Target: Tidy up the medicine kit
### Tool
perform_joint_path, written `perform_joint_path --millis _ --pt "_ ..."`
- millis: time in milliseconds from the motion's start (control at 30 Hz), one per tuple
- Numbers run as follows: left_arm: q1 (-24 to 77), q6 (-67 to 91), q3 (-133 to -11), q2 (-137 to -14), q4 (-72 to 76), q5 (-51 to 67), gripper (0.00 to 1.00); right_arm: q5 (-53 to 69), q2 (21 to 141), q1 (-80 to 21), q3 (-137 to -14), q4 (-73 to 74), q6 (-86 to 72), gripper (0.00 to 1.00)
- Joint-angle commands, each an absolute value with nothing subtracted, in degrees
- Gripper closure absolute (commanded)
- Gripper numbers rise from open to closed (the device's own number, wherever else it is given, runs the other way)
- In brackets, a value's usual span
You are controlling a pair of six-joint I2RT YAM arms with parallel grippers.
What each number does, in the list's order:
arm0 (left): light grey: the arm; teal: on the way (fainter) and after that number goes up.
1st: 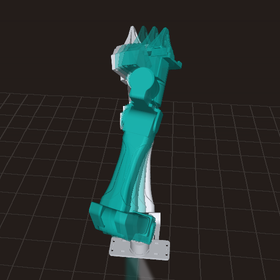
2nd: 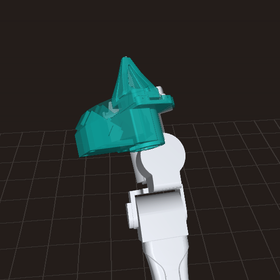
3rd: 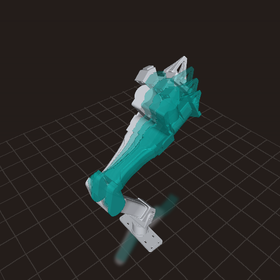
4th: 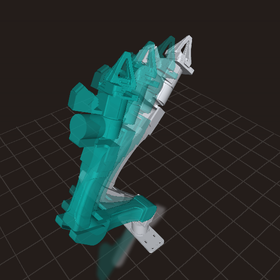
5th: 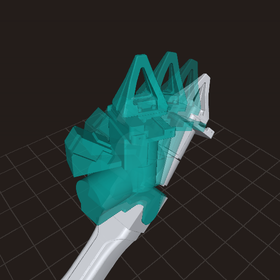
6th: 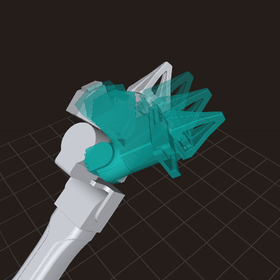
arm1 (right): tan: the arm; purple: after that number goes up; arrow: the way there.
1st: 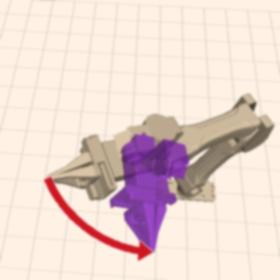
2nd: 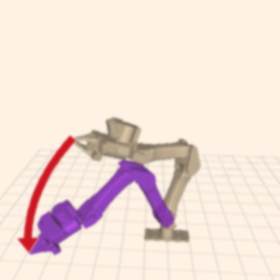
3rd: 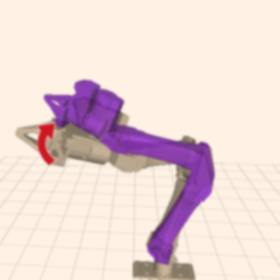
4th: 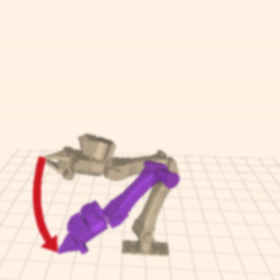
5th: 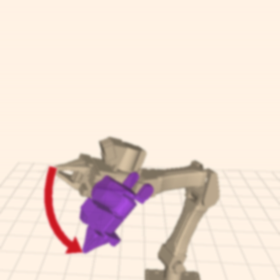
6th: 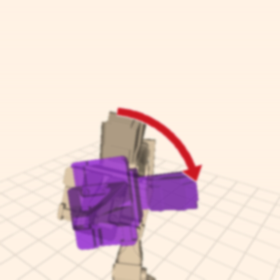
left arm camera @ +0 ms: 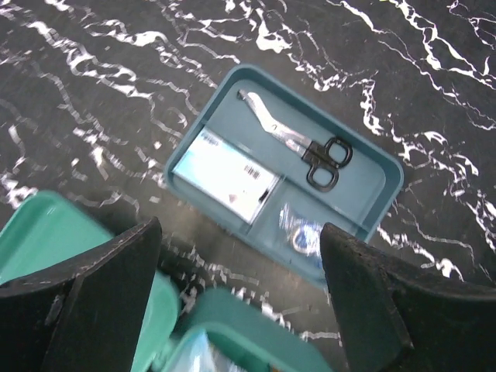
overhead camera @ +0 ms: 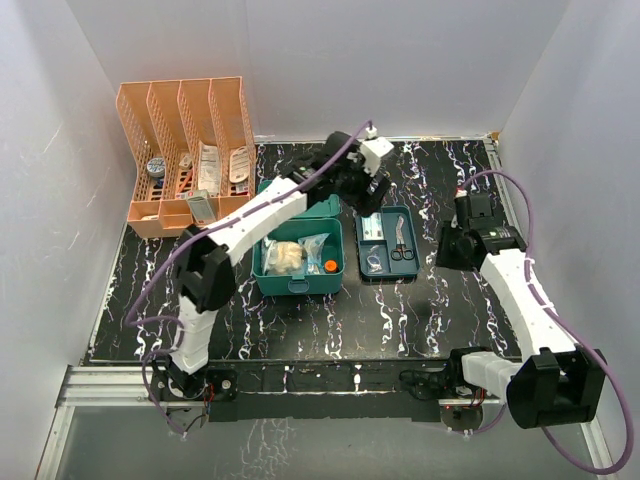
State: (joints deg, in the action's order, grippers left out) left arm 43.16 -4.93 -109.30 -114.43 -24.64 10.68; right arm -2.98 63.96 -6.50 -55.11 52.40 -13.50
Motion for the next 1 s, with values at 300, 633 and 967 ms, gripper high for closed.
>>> perform_joint_path --millis 300,633,967 --pt "46.67 10.6 -129.71 -136.79 -27.9 9.25 0.42 -3.45 60.53 6.6 -47.08 51.04 -13.27 0.67" --pt "47.63 18.22 -129.25 -140.78 -25.74 6.48 0.57 -3.45 60.7 8.14 -43.49 51.04 -13.27 0.67" --pt "48.49 24.39 -129.98 -142.94 -26.1 -0.77 0.69 -3.45 59.95 8.35 -42.07 51.04 -13.27 0.67"
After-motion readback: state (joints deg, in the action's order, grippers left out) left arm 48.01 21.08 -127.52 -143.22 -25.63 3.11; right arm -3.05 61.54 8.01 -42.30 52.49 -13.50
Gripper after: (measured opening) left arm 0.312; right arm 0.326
